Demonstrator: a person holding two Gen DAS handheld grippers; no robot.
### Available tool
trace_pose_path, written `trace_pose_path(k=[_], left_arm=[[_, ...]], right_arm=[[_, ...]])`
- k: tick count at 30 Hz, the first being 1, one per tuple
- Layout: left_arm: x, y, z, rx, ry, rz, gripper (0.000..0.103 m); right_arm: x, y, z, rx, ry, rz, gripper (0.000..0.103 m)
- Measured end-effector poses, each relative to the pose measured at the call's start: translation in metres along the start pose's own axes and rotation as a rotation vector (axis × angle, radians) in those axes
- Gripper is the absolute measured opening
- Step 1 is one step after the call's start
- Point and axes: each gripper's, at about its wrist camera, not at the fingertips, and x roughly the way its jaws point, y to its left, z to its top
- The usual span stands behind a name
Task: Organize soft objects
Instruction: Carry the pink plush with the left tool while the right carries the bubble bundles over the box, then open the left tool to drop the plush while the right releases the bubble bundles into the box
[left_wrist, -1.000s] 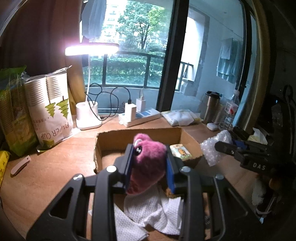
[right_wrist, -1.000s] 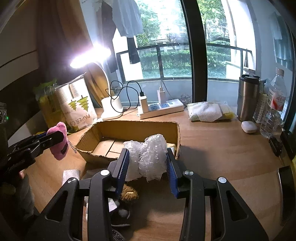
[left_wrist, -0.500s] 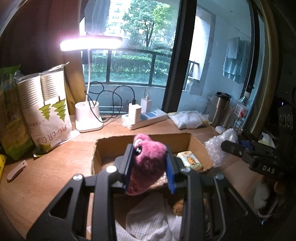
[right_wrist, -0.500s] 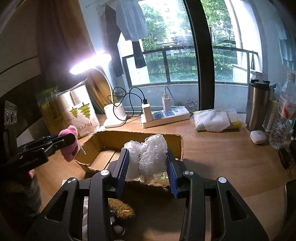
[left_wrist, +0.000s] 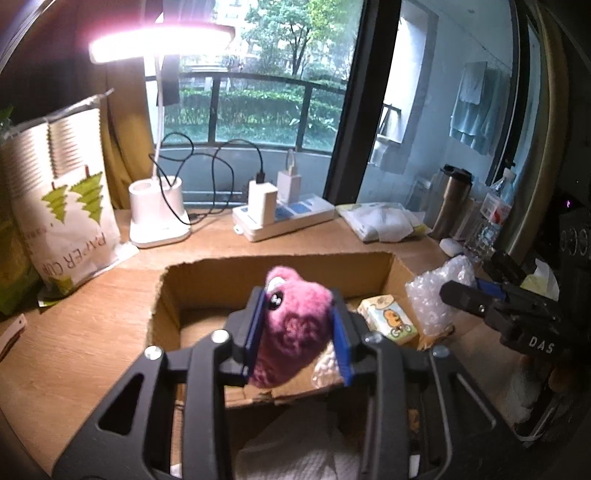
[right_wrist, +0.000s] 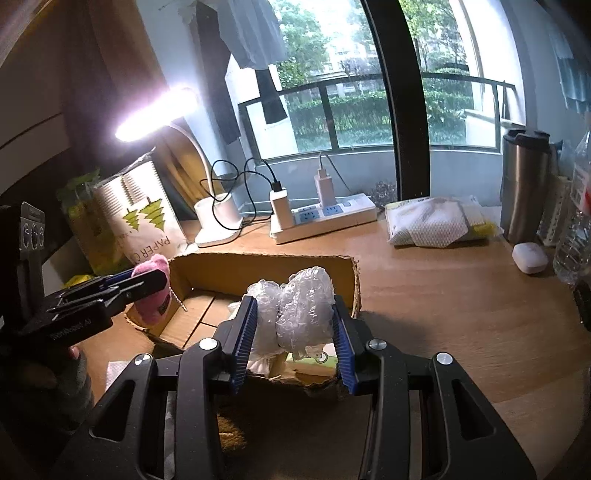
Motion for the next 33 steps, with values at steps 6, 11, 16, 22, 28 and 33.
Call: trace_pose_path(k=[6,11,16,22,28,33], left_arm=[[0.010,0.001,-0.002,-0.010,0.023,-0.024,0.053],[0.010,0.002,-0.003,-0.017,0.022,-0.034,0.053],[0.005,0.005,-0.002,-0.028,0.012,-0.031,0.053],[-0.009,0.008,-0.004,-0.031,-0.006,-0.032,0.053],[-0.027,0.007,-0.007,-0.032,-0.027,-0.041,0.054],[-0.045,0.007,-0.009,-0.046,-0.042,-0.058,0.054]], right_arm=[[0.013,0.000,-0.001,-0.001,0.025,0.009,0.042],[0.019,0.000,-0.003,-0.001,0.046,0.005,0.042],[0.022,0.005,-0.005,-0.016,0.064,-0.011,0.053],[0.017,0.010,-0.007,-0.017,0.069,-0.010,0.066],[0.001,0.018,-0.008,-0.028,0.051,-0.029,0.066],[-0.013,0.030,-0.009,-0.044,0.038,-0.029,0.066]])
